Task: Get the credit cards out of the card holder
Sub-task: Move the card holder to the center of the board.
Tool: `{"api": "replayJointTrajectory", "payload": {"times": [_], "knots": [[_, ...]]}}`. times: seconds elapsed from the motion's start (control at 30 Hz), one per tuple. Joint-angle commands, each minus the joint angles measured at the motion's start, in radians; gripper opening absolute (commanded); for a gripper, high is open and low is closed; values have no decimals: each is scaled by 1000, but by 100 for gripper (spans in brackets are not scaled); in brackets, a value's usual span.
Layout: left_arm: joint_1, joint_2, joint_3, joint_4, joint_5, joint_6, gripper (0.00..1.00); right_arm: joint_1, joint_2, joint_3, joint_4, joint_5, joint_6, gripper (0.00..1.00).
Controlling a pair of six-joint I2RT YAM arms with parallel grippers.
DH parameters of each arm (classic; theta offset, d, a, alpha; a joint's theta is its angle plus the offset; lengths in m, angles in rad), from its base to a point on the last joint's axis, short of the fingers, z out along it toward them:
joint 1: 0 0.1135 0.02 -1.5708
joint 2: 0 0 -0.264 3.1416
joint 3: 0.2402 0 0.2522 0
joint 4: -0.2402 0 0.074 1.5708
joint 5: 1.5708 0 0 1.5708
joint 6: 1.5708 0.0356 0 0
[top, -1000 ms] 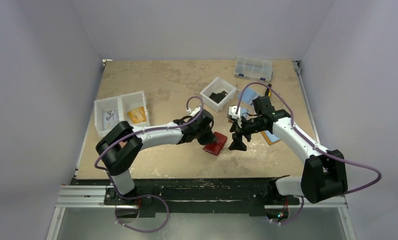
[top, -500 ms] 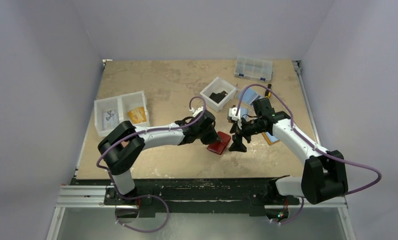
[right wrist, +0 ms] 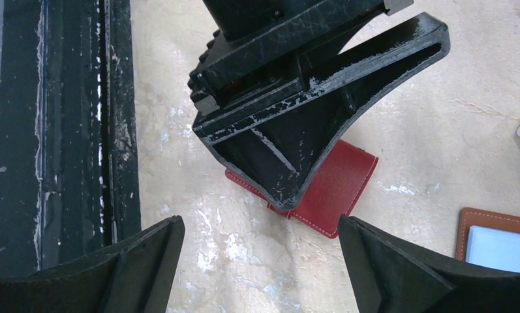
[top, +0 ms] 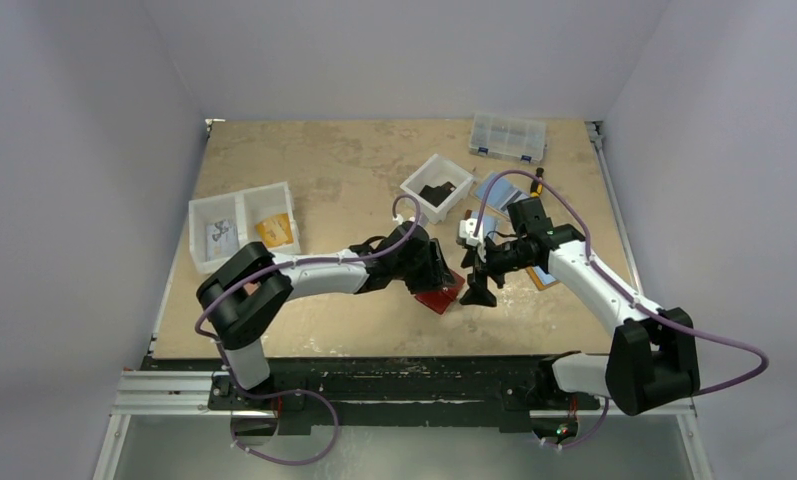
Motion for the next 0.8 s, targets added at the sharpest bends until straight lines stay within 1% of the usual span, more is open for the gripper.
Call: {"api": "replayJointTrajectory", "payload": {"times": [0.0,0.2,0.37,0.63,0.77], "knots": [[-3,-75,-15,62,14,88,51,5,-30,-6,-28,-28,-40,99],[-3,-133,-50,61,-3,131,56,4,-35,5,-42,-26,-45,99],[-3,-210,-89,47,-41,162,63,5,-39,4,-46,-25,-48,99],[11,-309,-138,6,-90,210,66,4,-47,6,-49,-28,-51,99],[45,-349,-176,14,-64,221,71,5,-46,5,-47,-32,-53,99]]}}
